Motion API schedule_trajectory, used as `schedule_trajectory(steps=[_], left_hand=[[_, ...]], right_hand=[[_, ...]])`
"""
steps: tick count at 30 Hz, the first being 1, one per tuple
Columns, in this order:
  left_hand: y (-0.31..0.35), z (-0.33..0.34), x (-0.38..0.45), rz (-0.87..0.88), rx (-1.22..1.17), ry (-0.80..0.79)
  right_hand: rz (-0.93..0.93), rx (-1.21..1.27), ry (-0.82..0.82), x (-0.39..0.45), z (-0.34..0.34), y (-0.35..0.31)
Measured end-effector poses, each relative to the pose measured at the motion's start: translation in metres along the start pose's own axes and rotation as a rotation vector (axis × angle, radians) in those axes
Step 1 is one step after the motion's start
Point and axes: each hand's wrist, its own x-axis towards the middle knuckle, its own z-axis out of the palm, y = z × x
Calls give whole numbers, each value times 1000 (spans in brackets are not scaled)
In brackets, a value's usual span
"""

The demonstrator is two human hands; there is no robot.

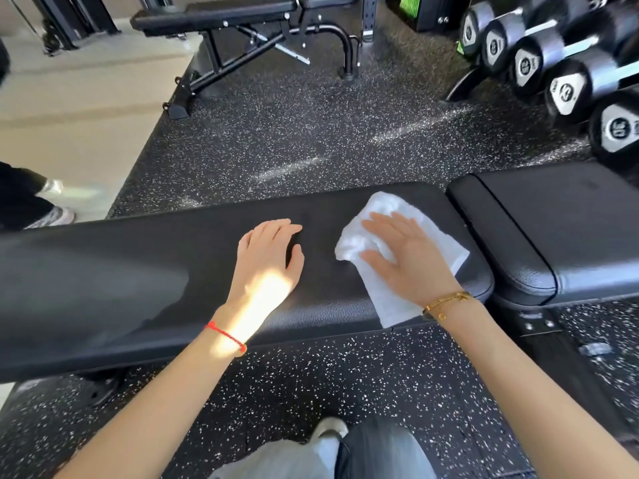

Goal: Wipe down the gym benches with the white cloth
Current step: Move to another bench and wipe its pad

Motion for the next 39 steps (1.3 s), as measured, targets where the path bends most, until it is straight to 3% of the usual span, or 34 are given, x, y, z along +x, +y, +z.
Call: schedule_trajectory(steps=[4, 7, 9, 12, 15, 23, 28, 34, 39], left_hand=[[-4, -5, 0, 3, -19, 6], [-6, -14, 5, 0, -29, -16], [-3, -26, 14, -22, -42, -57], [9, -60, 26, -46, -52, -124], [27, -108, 43, -72, -66, -192], [106, -287, 103, -40, -53, -300], [170, -390, 148, 25, -49, -343], [231, -440, 179, 152, -73, -318], [302, -434, 204, 183, -89, -275]], right_hand=[[53, 44, 22, -1, -3, -6], [18, 43, 169, -4, -11, -22], [120, 208, 59, -6, -20, -27], [162, 235, 71, 0, -56, -44], [299, 340, 76, 8, -109, -76], [432, 271, 11, 17, -285, -149], [490, 244, 54, 15, -413, -182], [493, 230, 115, 8, -510, -186], [476, 216, 179, 4, -565, -140]])
